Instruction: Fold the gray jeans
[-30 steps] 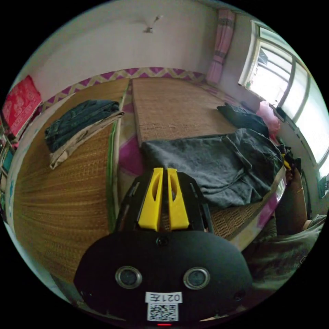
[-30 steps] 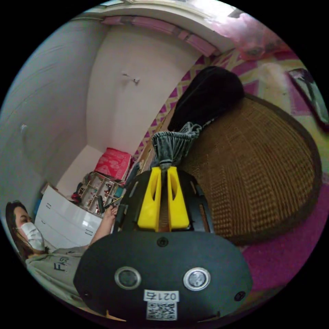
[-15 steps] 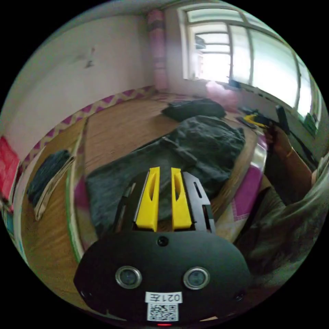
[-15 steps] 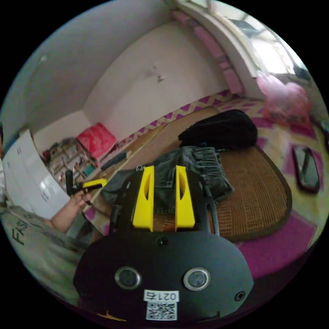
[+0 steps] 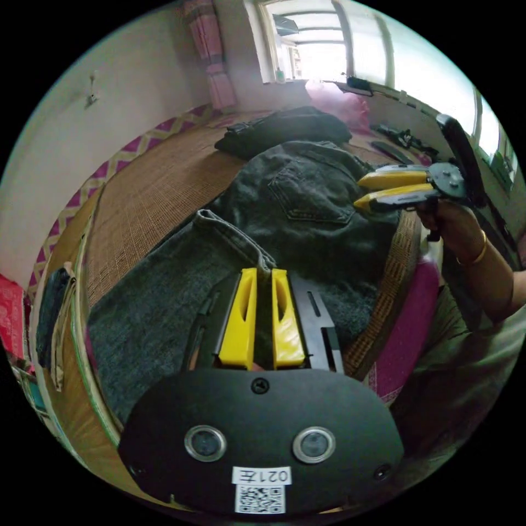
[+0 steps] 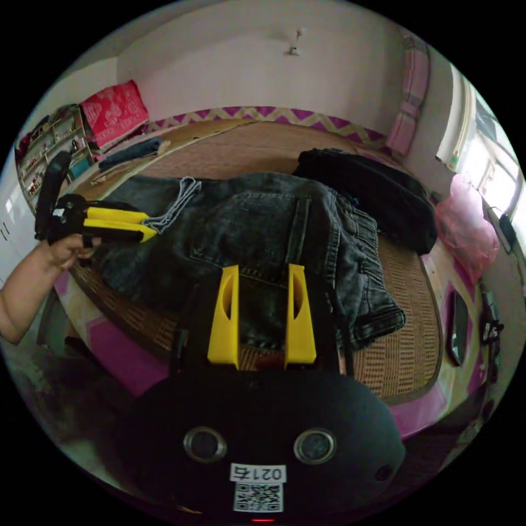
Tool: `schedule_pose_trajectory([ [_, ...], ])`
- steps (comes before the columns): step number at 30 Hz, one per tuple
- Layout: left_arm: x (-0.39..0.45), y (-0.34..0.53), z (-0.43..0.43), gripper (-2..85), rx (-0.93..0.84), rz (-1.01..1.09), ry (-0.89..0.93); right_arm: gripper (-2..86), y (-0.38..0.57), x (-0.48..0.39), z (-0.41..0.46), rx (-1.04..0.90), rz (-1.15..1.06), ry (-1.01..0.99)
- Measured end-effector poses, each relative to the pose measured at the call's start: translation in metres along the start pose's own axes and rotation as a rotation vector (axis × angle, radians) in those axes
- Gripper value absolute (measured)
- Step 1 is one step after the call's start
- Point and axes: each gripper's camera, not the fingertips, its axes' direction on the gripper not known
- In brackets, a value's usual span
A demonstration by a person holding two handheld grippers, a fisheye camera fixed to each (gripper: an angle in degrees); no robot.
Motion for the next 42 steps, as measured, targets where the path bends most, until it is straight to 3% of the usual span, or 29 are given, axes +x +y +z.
schedule_pose_trajectory([
  [4,-0.054,0.033,-0.064,3.2,0.22,-0.19,0.051,13.1,-0.004,-0.023,0.002,-0.018,-0.036,0.069],
  [8,-0.145,0.111,-0.174,2.9,0.367,-0.351,-0.133,13.1,-0.006,-0.024,-0.001,-0.014,-0.013,0.029],
  [12,-0.232,0.206,-0.238,2.9,0.353,-0.545,-0.3,13.0,-0.006,-0.028,-0.003,-0.013,-0.008,0.021],
  [16,-0.318,0.327,-0.245,3.4,0.273,-0.893,-0.438,13.0,-0.007,-0.036,-0.004,-0.016,-0.016,0.038],
  [20,-0.363,0.41,-0.203,3.3,0.141,-1.063,-0.38,12.9,-0.006,-0.035,-0.006,-0.013,-0.005,0.021],
  [26,-0.368,0.424,-0.214,2.3,0.185,-1.04,-0.357,12.4,-0.004,-0.03,-0.011,-0.005,0.013,-0.009],
  [30,-0.347,0.426,-0.244,0.0,0.273,-1.0,-0.464,11.8,0.0,-0.019,-0.016,0.014,0.05,-0.062],
  [35,-0.298,0.373,-0.242,2.4,0.259,-0.735,-0.397,12.9,0.015,-0.018,-0.043,0.145,0.016,-0.123],
  [42,-0.264,0.3,-0.193,2.3,0.216,-0.615,-0.302,14.0,0.022,-0.023,-0.071,0.196,0.007,-0.135],
])
